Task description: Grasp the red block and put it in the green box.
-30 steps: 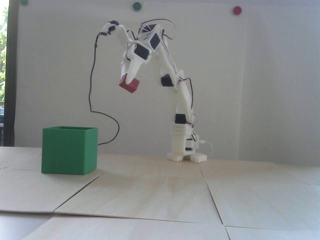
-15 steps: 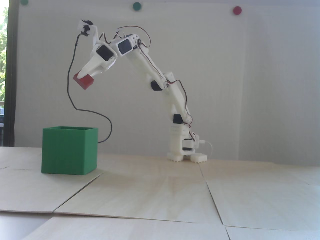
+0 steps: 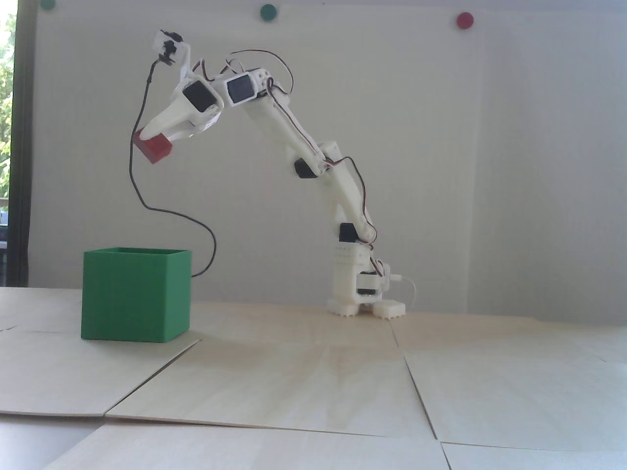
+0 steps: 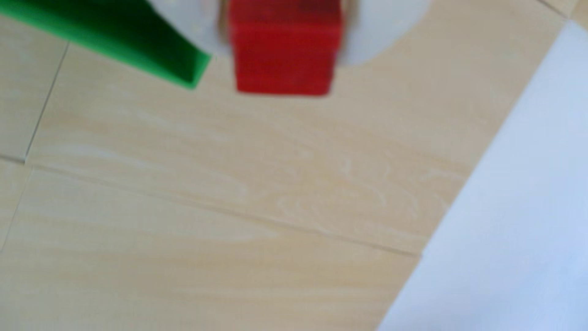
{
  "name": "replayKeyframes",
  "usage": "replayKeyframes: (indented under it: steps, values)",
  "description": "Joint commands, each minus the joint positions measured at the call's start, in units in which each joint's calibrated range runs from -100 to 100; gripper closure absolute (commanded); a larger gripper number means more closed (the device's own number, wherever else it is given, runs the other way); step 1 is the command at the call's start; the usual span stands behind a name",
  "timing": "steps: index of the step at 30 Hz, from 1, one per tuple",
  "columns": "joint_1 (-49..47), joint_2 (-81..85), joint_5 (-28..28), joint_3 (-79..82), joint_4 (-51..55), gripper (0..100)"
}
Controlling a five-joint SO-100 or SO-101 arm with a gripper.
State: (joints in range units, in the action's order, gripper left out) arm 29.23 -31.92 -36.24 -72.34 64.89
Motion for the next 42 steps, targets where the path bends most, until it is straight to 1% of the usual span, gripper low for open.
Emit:
replayKeyframes:
  steps: [1, 3, 4, 6, 8, 9, 10, 12, 15, 17, 19, 21, 22, 23, 26, 28, 30, 31, 32, 33, 40, 41, 42]
  values:
    - [0.32, 1.25, 0.12, -3.53, -2.67, 74]
    - [0.32, 1.25, 0.12, -3.53, -2.50, 70]
    - [0.32, 1.25, 0.12, -3.53, -2.50, 70]
    - [0.32, 1.33, 0.12, -3.00, -2.50, 78]
    - [0.24, 1.64, 0.12, -3.00, -2.41, 89]
    - [0.16, 1.96, 0.12, -3.00, -2.41, 96]
    - [0.16, 1.96, 0.12, -3.00, -2.08, 100]
    - [0.08, 2.12, 0.07, -2.91, 0.29, 96]
    - [-1.13, 4.01, 0.07, -2.82, 8.13, 98]
    - [-2.41, 6.46, 0.07, -1.75, 16.98, 98]
    - [-5.23, 11.20, 0.07, 2.51, 29.29, 98]
    - [-8.28, 15.30, 0.07, 8.01, 35.02, 98]
    - [-10.29, 17.99, 0.53, 13.24, 34.69, 98]
    - [-12.46, 21.14, 1.68, 19.81, 32.58, 98]
    - [-17.53, 29.67, 4.80, 39.42, 21.53, 98]
    - [-20.43, 35.99, 7.15, 54.41, 9.90, 98]
    - [-23.56, 44.44, 10.22, 75.53, -8.40, 98]
    - [-24.37, 46.88, 10.89, 81.74, -13.63, 98]
    - [-25.81, 50.28, 11.62, 90.70, -21.22, 98]
    - [-27.82, 54.39, 11.99, 101.53, -29.98, 98]
    - [-35.06, 72.86, 12.04, 145.81, -65.23, 97]
    - [-37.64, 78.47, 12.04, 158.41, -75.52, 97]
    - [-38.28, 79.89, 12.04, 161.25, -77.79, 97]
